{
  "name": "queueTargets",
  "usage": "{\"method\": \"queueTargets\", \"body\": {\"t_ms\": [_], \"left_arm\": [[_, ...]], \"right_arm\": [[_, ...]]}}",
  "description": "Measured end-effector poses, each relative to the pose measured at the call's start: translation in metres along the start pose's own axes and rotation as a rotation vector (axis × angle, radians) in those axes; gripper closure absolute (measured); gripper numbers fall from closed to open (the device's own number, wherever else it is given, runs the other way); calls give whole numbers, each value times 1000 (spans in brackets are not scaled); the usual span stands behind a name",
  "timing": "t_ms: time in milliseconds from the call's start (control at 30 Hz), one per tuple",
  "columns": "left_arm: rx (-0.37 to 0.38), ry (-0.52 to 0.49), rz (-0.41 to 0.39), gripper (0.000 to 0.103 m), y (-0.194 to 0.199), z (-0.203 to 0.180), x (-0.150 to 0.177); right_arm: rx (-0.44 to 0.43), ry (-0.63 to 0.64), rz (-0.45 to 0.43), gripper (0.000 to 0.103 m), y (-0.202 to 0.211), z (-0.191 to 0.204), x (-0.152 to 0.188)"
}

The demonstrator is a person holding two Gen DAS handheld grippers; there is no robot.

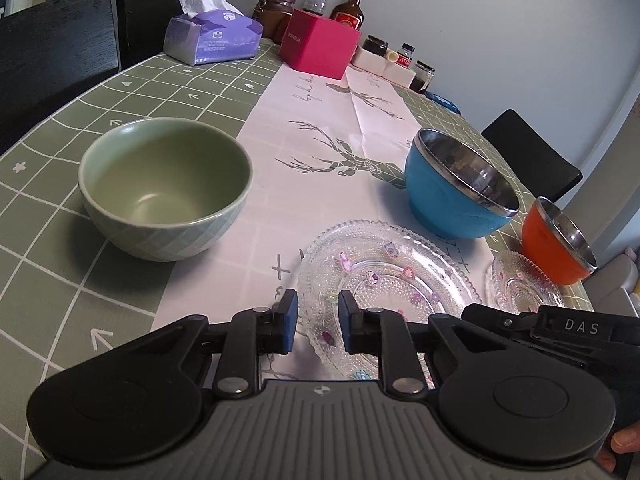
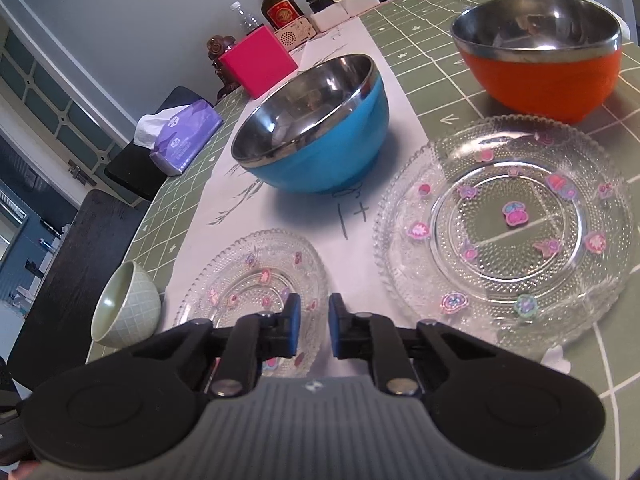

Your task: Organize plates and bowls

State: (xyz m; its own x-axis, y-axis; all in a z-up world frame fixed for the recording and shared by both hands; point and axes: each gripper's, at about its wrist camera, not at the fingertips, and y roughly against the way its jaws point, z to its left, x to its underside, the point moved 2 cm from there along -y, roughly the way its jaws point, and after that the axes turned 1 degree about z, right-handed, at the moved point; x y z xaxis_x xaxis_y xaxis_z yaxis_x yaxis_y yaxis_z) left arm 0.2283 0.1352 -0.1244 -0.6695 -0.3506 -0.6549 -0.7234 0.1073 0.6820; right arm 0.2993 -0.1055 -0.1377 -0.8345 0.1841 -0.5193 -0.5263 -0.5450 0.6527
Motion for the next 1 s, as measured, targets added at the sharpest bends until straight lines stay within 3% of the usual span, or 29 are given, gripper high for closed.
{"method": "queueTargets", "body": {"t_ms": [200,500,1000], "left_arm": [[-36,2,12,87,1,-2,-1],[-23,-2,-4,87,11,-5,-1],[2,6,-47,88,65,-16,12]], "right_arm": [[14,6,4,95,0,0,-1],[26,16,-5,95,9,3,0],[-6,13,-58,96,65,12,22]]}}
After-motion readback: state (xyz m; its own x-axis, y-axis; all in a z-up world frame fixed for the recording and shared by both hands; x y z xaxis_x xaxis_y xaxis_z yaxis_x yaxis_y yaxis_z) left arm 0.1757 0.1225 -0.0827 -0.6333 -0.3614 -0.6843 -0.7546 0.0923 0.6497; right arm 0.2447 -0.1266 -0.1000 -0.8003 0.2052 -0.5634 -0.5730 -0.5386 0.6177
